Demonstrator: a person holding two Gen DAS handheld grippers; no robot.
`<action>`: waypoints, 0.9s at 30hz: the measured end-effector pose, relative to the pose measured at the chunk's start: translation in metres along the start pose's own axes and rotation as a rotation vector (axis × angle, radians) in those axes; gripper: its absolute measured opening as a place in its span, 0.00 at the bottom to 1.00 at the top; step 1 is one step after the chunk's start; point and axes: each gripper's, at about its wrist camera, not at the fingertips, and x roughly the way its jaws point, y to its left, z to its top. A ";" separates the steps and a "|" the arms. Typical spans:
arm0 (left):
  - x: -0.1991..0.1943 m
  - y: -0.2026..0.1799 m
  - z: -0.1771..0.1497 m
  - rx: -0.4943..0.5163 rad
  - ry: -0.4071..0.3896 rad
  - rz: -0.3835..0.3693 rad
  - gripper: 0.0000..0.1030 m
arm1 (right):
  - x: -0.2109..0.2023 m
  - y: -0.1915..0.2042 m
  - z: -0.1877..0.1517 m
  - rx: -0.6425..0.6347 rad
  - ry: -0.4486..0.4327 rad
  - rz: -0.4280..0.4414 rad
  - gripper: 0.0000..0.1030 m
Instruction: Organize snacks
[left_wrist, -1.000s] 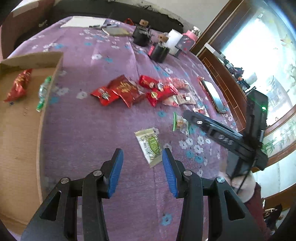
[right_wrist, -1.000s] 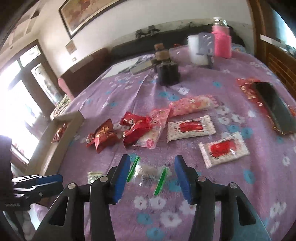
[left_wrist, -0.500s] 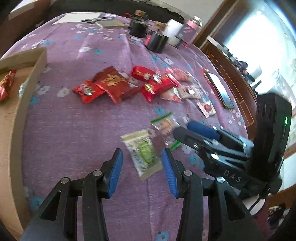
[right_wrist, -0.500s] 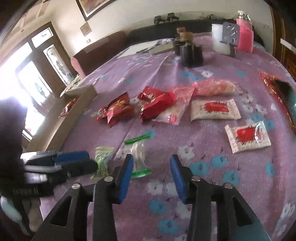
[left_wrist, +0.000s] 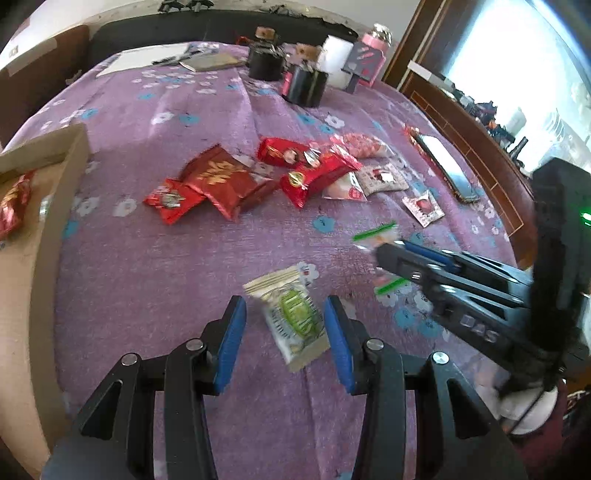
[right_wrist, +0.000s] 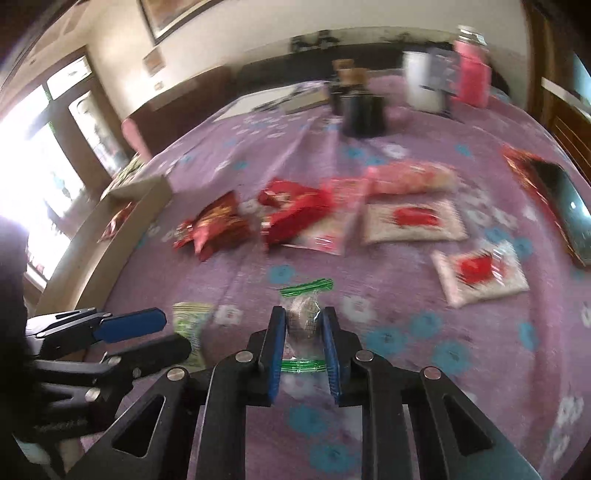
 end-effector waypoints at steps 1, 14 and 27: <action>0.002 -0.005 0.001 0.018 -0.017 0.019 0.44 | -0.002 -0.003 -0.002 0.008 -0.001 -0.008 0.20; -0.038 0.016 -0.001 -0.044 -0.076 -0.061 0.27 | -0.039 0.014 -0.005 0.010 -0.047 0.026 0.20; -0.137 0.177 0.020 -0.228 -0.221 0.148 0.28 | -0.016 0.158 0.050 -0.162 -0.037 0.234 0.19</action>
